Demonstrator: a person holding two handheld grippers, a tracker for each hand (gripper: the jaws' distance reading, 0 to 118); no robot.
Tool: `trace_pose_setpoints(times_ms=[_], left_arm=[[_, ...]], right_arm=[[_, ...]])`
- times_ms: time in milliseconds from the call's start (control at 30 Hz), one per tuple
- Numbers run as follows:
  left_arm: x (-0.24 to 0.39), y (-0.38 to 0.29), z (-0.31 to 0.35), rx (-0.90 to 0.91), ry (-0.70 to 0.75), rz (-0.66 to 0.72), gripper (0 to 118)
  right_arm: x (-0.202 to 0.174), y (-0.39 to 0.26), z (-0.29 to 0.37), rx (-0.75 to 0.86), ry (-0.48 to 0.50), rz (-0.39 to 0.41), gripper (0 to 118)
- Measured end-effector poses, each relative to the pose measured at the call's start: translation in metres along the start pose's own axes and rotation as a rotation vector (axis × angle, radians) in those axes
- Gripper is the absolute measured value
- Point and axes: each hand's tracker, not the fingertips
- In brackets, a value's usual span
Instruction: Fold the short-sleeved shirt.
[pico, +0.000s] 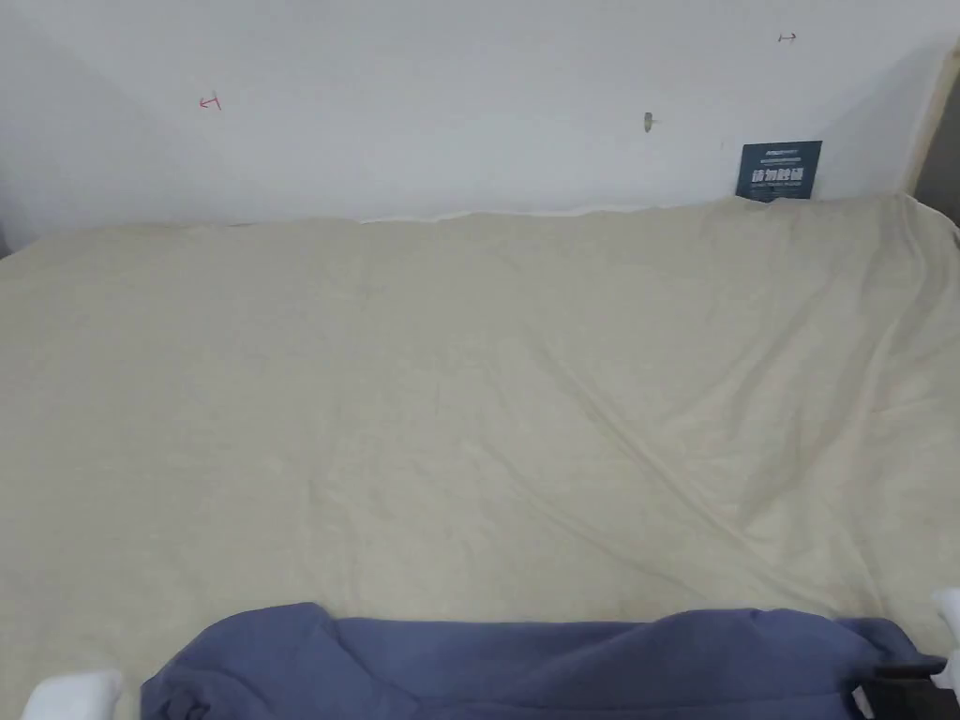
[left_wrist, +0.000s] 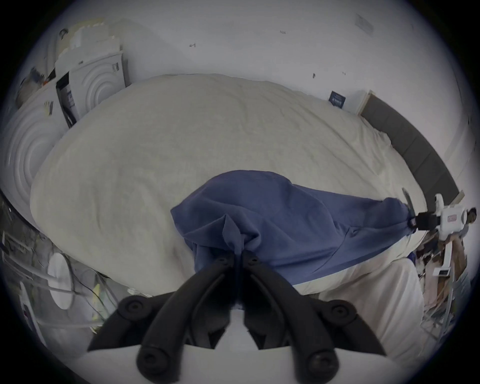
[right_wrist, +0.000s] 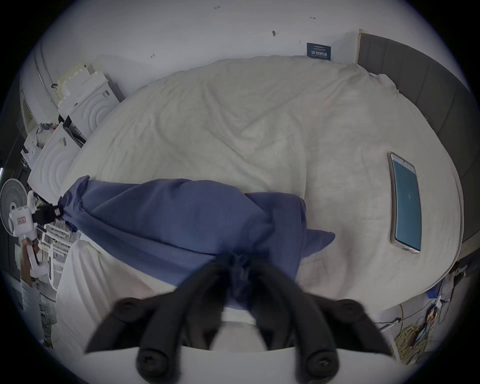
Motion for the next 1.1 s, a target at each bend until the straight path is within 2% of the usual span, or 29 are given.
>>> trace_pose_setpoints(times_ms=[33,67,100,133,200,233,300,333,400,433,467,500,533,567,600,667,733,800,1033,1100], left_arm=[[-0.008,0.001,-0.007,-0.010,0.007,0.002,46],[-0.007,0.000,-0.007,-0.024,0.039,0.013,77],[-0.006,-0.001,-0.007,-0.016,0.044,0.011,100],[-0.005,-0.001,-0.002,-0.006,0.042,0.002,109],[-0.005,0.003,0.012,0.079,0.010,0.022,109],[-0.004,0.006,0.017,0.099,-0.012,0.031,109],[-0.005,0.010,0.028,0.120,-0.043,0.032,109],[-0.003,0.012,0.032,0.113,-0.032,0.029,108],[0.004,0.016,0.036,0.122,0.005,-0.009,106],[0.005,0.015,0.037,0.124,0.040,-0.023,99],[0.007,0.015,0.040,0.129,0.045,-0.023,86],[0.008,0.014,0.042,0.138,0.028,-0.024,61],[0.008,0.013,0.045,0.163,0.022,-0.010,10],[0.006,0.011,0.045,0.192,0.002,0.027,0],[0.004,0.010,0.044,0.214,0.008,0.043,0],[-0.003,0.010,0.044,0.201,0.011,0.057,0],[-0.009,0.006,0.042,0.185,-0.002,0.068,0],[-0.018,0.000,0.041,0.178,0.003,0.070,0],[-0.058,-0.010,0.027,0.137,-0.033,0.141,0],[-0.062,-0.003,0.023,0.117,-0.086,0.157,0]], right_arm=[[-0.001,0.001,-0.001,0.017,0.014,-0.006,63],[-0.004,0.004,0.001,0.031,0.017,-0.011,88],[-0.005,0.005,0.000,0.050,0.005,-0.006,108],[-0.006,0.006,0.015,0.081,-0.009,0.008,117],[-0.025,0.013,0.034,0.168,0.005,0.019,117],[-0.046,0.015,0.048,0.194,0.024,0.000,117],[-0.065,0.024,0.057,0.199,0.114,-0.048,117],[-0.074,0.027,0.061,0.205,0.124,-0.065,116],[-0.089,0.033,0.061,0.227,0.131,-0.034,115],[-0.101,0.033,0.062,0.246,0.124,-0.005,111],[-0.112,0.031,0.064,0.280,0.107,0.043,105],[-0.125,0.029,0.065,0.311,0.103,0.089,92],[-0.138,0.026,0.067,0.335,0.090,0.115,56],[-0.153,0.023,0.067,0.347,0.070,0.145,22],[-0.159,0.022,0.061,0.354,0.055,0.156,2],[-0.170,0.017,0.052,0.341,0.061,0.128,1],[-0.181,0.012,0.044,0.307,0.140,0.100,0],[-0.181,0.009,0.029,0.301,0.159,0.080,0],[-0.206,0.006,0.003,0.233,0.192,0.091,0],[-0.209,0.008,-0.003,0.219,0.193,0.112,0]])
